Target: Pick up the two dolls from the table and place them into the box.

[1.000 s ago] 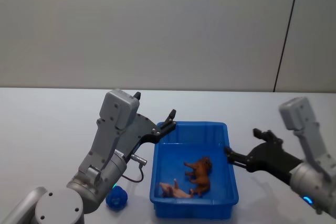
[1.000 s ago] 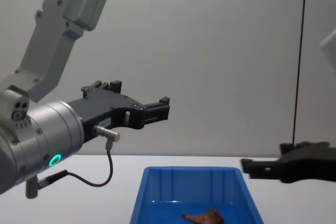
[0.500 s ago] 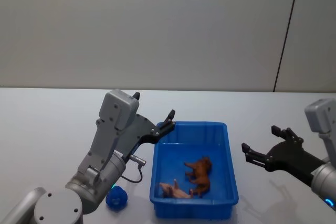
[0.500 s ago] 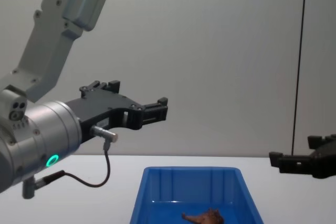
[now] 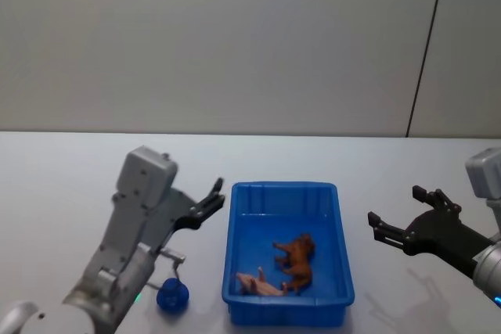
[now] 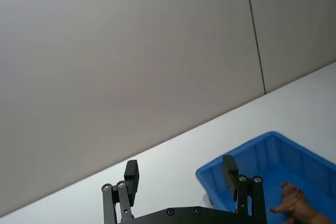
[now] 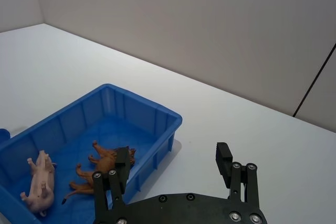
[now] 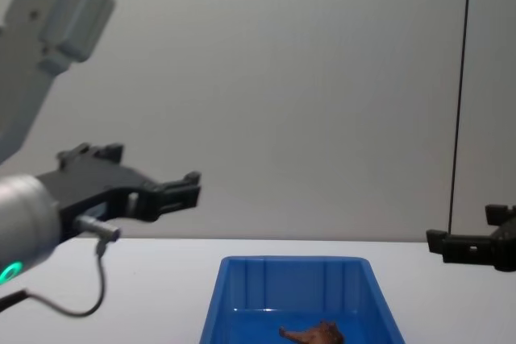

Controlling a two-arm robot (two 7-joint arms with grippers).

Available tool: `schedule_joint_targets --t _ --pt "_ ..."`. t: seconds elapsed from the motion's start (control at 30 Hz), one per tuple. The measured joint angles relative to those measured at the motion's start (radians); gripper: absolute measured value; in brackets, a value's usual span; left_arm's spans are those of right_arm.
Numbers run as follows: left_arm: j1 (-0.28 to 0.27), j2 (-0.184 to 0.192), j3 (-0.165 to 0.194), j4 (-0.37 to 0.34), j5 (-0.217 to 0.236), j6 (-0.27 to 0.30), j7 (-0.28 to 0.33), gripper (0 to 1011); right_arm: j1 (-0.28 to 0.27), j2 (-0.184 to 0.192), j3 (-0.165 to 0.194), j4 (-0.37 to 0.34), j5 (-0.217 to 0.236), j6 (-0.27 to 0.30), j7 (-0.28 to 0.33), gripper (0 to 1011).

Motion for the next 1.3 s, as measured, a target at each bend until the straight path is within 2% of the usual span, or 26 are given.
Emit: schedule_joint_targets --t 0.2,0.47,0.73,1.3 --pt "0.060 0.043 -0.013 -0.042 -0.049 0.021 0.050 1001 -0.002 0.003 0.002 -0.001 0.002 -0.003 0.001 1001" --pt "0.114 0.083 -0.026 -0.054 -0.107 0.033 0.062 1001 -0.004 0.006 0.004 -0.002 0.004 -0.006 0.001 1001" --pt "0.135 0.108 -0.036 -0.030 -0.139 0.070 -0.008 1001 -0.005 0.007 0.005 -0.003 0.005 -0.008 0.001 1001" --pt "0.114 0.109 -0.039 0.100 -0.133 0.129 -0.191 1001 -0.006 0.009 0.006 -0.003 0.005 -0.009 0.001 1001"
